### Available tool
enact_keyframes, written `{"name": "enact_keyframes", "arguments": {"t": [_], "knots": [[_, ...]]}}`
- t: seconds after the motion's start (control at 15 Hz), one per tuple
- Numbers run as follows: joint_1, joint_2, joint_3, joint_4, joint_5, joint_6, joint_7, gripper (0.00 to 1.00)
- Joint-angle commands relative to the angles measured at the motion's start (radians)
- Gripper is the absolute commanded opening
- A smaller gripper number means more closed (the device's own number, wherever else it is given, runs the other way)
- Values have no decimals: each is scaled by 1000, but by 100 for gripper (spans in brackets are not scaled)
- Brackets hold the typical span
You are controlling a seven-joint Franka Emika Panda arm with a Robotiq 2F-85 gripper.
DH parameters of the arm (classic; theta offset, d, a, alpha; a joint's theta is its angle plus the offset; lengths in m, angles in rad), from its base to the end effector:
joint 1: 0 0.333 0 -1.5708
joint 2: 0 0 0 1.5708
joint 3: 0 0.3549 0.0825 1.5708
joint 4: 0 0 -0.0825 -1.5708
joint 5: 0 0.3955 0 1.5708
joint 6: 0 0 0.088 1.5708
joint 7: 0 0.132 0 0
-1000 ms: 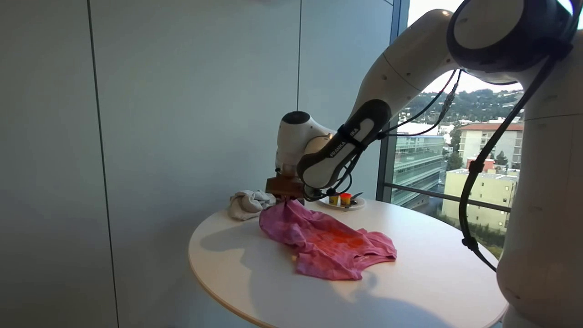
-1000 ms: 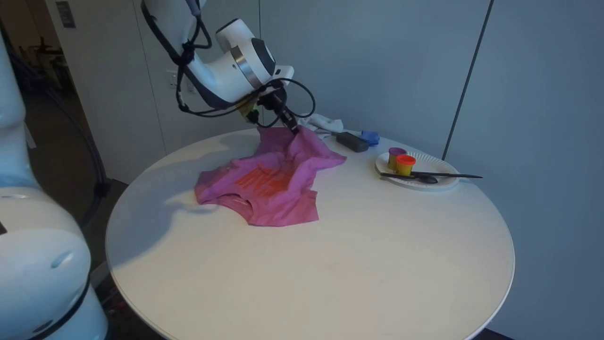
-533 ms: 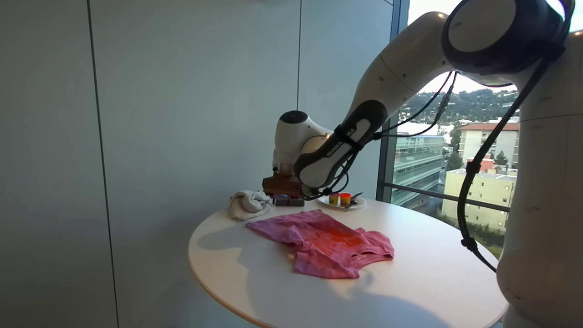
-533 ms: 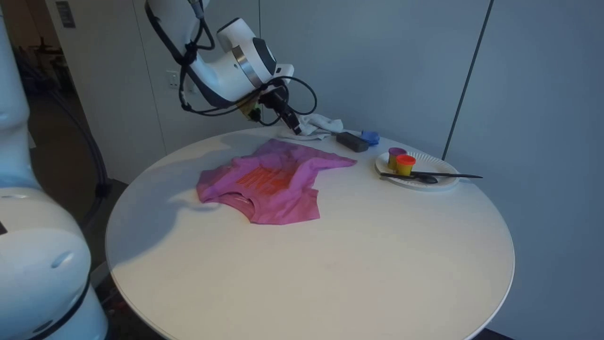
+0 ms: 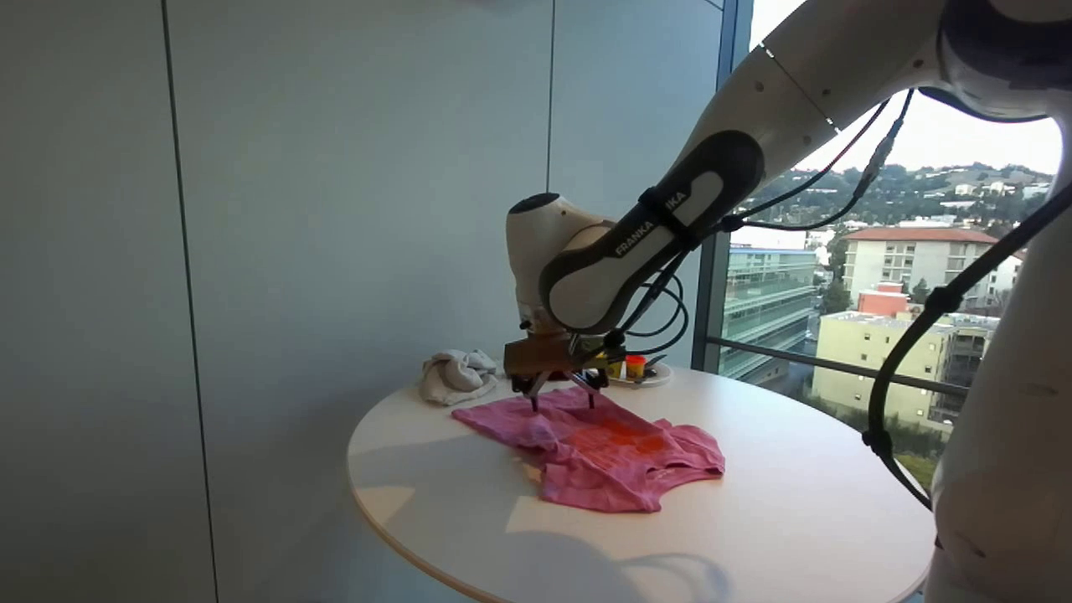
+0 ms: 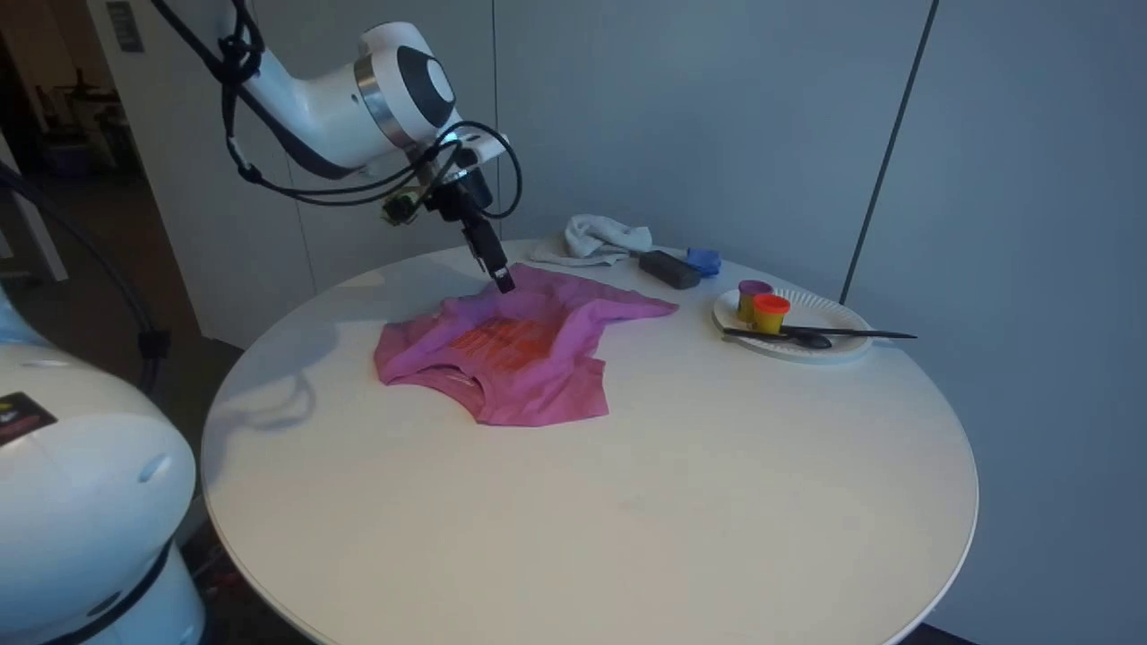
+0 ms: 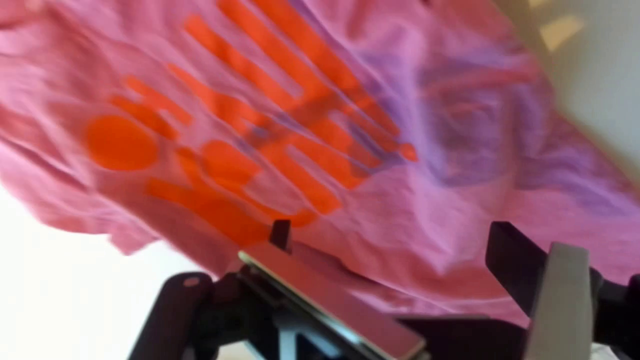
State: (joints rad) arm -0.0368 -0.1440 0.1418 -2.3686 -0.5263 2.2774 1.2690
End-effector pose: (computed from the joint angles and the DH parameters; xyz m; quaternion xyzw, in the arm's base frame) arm 0.4928 0.0307 0.3982 0.8945 -0.3931 0.1522 0.1493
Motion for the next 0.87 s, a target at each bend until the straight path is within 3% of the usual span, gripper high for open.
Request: {"name": "enact_keyframes", "arguments": {"t": [0.0,0.2,0.33,0.4,0.8], "knots": [[20,-194,37,-59,-1,-287,107,100],[39,-293,45,-63,18,-411,101,99],[49,-344,26,-85,10,-329,61,100],[34,-276,45,-47,4,-381,84,100],[32,-327,45,-76,6,-349,73,100]]}}
